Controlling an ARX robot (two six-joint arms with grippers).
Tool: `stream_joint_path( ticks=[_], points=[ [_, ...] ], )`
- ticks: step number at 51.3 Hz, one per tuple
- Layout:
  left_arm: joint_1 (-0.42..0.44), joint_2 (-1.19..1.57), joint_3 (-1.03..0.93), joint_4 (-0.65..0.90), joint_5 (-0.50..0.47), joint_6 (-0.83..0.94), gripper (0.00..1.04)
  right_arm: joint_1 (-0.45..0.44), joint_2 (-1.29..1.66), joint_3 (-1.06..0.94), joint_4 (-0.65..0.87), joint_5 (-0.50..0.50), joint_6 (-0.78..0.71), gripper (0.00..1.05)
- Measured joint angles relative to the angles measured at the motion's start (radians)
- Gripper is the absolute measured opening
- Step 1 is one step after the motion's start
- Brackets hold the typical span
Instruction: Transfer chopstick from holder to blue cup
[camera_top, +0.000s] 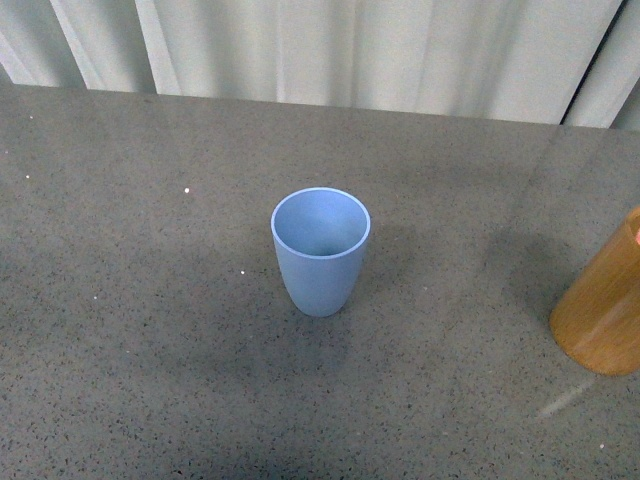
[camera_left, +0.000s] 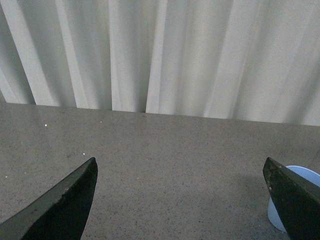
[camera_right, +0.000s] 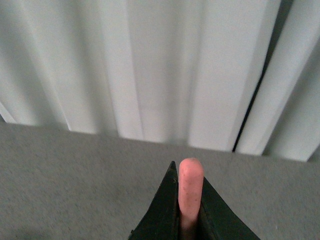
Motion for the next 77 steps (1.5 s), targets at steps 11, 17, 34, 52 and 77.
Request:
stream_joint_path(
  ticks=[11, 17, 34, 52, 77],
  points=[
    [0.0, 0.0, 0.0, 0.0, 0.0, 0.0, 0.98, 0.158, -0.063, 0.125, -0.072, 0.045, 0.006, 0.02],
    [0.0, 0.0, 0.0, 0.0, 0.0, 0.0, 0.98, 0.263, -0.005, 0.165, -0.043, 0.069, 0.003, 0.02],
    [0.0, 0.0, 0.0, 0.0, 0.0, 0.0, 0.98, 0.421, 0.268, 0.295, 0.039, 0.084, -0.006, 0.02],
    [0.0, 0.0, 0.0, 0.0, 0.0, 0.0, 0.98, 0.472, 0.391, 0.381, 0.065, 0.074, 0.013, 0.02],
    [0.0, 0.0, 0.0, 0.0, 0.0, 0.0, 0.98, 0.481, 0.492, 0.369, 0.14, 0.051, 0.055, 0.02]
  ],
)
